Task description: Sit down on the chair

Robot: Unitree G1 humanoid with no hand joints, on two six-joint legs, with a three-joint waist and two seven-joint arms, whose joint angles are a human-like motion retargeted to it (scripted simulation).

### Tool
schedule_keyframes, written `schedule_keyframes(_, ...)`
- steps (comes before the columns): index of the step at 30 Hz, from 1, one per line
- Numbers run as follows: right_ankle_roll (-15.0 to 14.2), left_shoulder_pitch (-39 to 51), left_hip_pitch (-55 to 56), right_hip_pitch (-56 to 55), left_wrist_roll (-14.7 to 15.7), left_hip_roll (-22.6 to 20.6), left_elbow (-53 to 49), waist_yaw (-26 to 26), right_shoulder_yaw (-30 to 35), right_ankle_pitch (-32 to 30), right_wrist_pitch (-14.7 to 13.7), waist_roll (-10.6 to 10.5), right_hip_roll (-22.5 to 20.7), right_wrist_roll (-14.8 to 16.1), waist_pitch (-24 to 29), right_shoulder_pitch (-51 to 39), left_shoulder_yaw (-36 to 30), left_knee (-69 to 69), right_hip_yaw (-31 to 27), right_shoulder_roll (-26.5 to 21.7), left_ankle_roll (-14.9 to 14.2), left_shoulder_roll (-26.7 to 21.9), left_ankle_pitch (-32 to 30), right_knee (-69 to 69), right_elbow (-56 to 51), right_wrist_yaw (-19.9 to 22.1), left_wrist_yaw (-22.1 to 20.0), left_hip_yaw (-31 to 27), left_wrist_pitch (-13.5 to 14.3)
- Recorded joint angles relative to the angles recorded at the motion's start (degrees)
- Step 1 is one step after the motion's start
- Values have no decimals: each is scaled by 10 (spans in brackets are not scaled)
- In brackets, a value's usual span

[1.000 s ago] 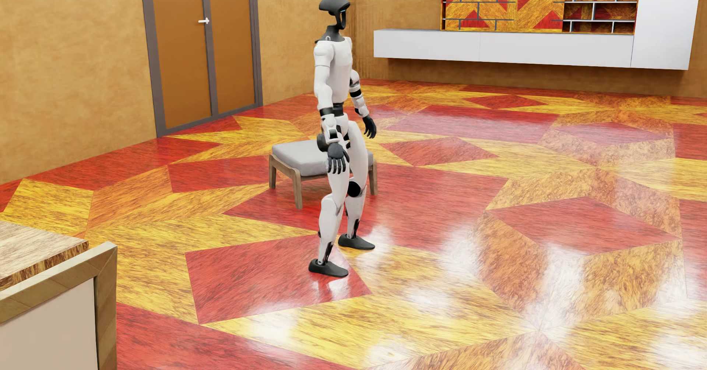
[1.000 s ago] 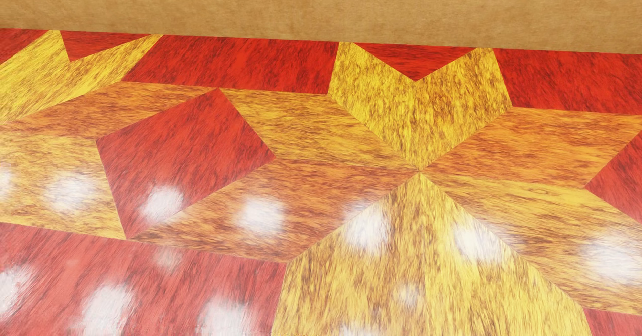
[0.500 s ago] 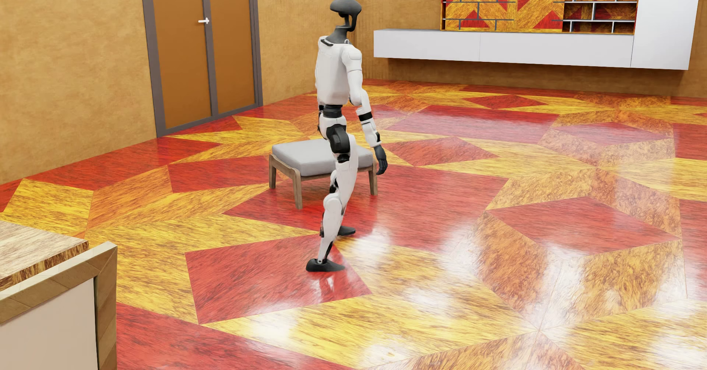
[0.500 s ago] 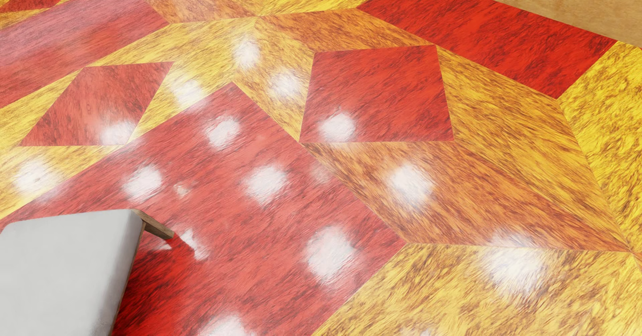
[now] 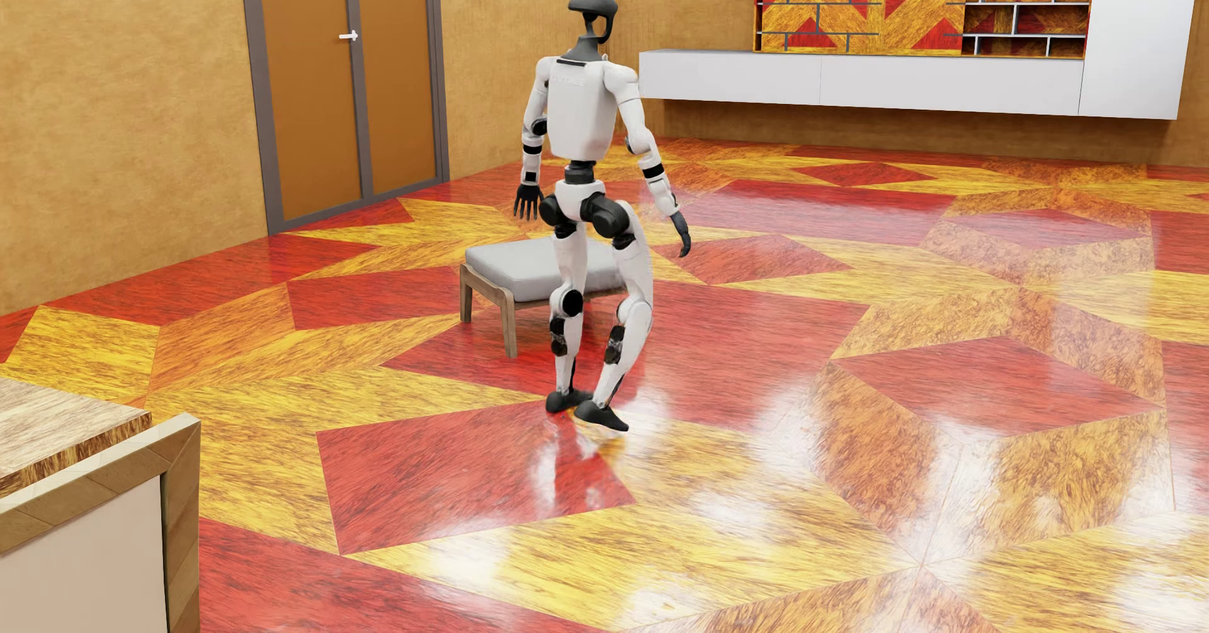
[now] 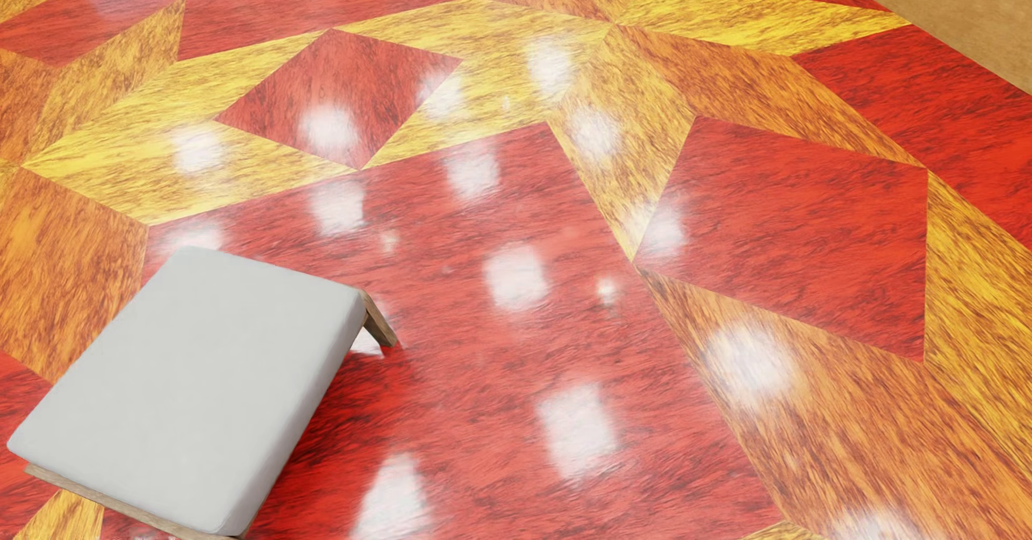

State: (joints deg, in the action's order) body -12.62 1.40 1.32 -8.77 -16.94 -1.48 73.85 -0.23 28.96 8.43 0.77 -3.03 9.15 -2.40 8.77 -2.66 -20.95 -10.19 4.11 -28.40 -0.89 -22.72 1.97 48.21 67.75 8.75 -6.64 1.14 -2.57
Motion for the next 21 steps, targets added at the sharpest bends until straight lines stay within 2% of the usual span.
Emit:
schedule_keyframes(1, -9, 7, -7, -37, -1, -1, -4, -7, -6, 7, 0, 3, -19, -8, 2, 1, -9, -6, -15, 3, 3, -5, 10, -6, -3, -5, 3, 1, -2)
schedule_keyframes(2, -5, 14, -19, -68, 0, -3, -8, -13, -7, 16, 1, 4, -40, -7, 3, 1, -16, -3, -27, 5, 7, -8, 19, -32, -2, -6, 4, -1, -4)
schedule_keyframes(4, -5, 27, -51, -104, 2, -7, -16, -19, -14, 9, -1, 6, -67, -13, 4, 1, -31, 16, -33, 6, 3, -8, 29, -142, 4, -12, 3, -3, 1)
schedule_keyframes(5, 0, 34, -62, -113, -2, -10, -22, -23, -23, 8, 0, 6, -77, -18, 4, 1, -39, 18, -23, 3, 5, -7, 38, -207, 7, -13, 1, -1, 4)
schedule_keyframes(6, 17, 39, -79, -117, -5, -13, -31, -24, -32, 7, 3, 6, -86, -18, 6, 4, -45, 22, -16, 1, 10, -7, 50, -257, 7, -17, 5, 2, 3)
schedule_keyframes(7, 21, 41, -100, -115, -8, -16, -37, -25, -38, 0, 6, 6, -90, -19, 10, 5, -49, 25, -8, -2, 12, -6, 59, -286, 10, -20, 7, 6, 5)
schedule_keyframes(10, -30, 26, -154, -101, -18, -27, -47, -26, -55, -56, 9, 3, -86, -19, -1, 20, -46, 4, 7, -9, 15, -5, 83, -271, 13, -23, 8, 20, 10)
schedule_keyframes(11, -6, 16, -150, -78, -24, -21, -49, -26, -71, -65, 11, -2, -90, -26, -12, 29, -39, -41, 13, -11, 10, -6, 95, -284, 9, -31, 12, 29, 9)
schedule_keyframes(12, 7, 11, -125, -68, -25, -8, -44, -26, -71, -68, 9, -11, -101, -26, -19, 32, -29, -120, 1, -10, -15, -4, 97, -278, 10, -26, 10, 33, 9)
schedule_keyframes(13, 12, 3, -85, -49, -17, 15, -34, -21, -64, -70, 11, -17, -109, -24, -24, 35, -27, -227, -8, -8, -71, -3, 70, -282, 14, -20, 5, 27, 8)
schedule_keyframes(14, 34, -1, -45, -16, -17, 45, -28, -12, -65, -73, 13, -23, -115, -30, -23, 42, -31, -340, -1, -8, -159, -4, -16, -301, 8, -28, 18, 33, 8)
schedule_keyframes(15, 56, 5, 0, 15, -25, 69, -28, -2, -69, -74, 13, -27, -116, -38, -11, 40, -23, -439, 8, -11, -165, -6, -36, -313, -1, -34, 28, 39, 7)
schedule_keyframes(16, 62, 11, 48, 31, -34, 80, -28, 6, -62, -72, 12, -25, -109, -48, -5, 30, -19, -498, 7, -12, -151, -6, -26, -315, -1, -31, 26, 24, 6)
schedule_keyframes(18, 56, 5, 123, 58, -39, 88, -29, 22, -54, -67, 9, -18, -92, -39, -7, 23, -17, -511, 3, -8, -123, -5, -9, -327, -7, -9, 16, -9, 0)
schedule_keyframes(20, 39, 7, 165, 72, -41, 95, -31, 35, -44, -55, -3, -15, -64, -31, -3, 12, -10, -434, 4, -10, -76, -2, 10, -324, -19, -4, 15, -29, -1)
schedule_keyframes(21, 33, 4, 170, 72, -48, 103, -31, 38, -34, -52, -7, -13, -50, -34, -1, 7, -4, -376, 0, -9, -64, -1, 6, -317, -24, 0, 10, -37, 0)
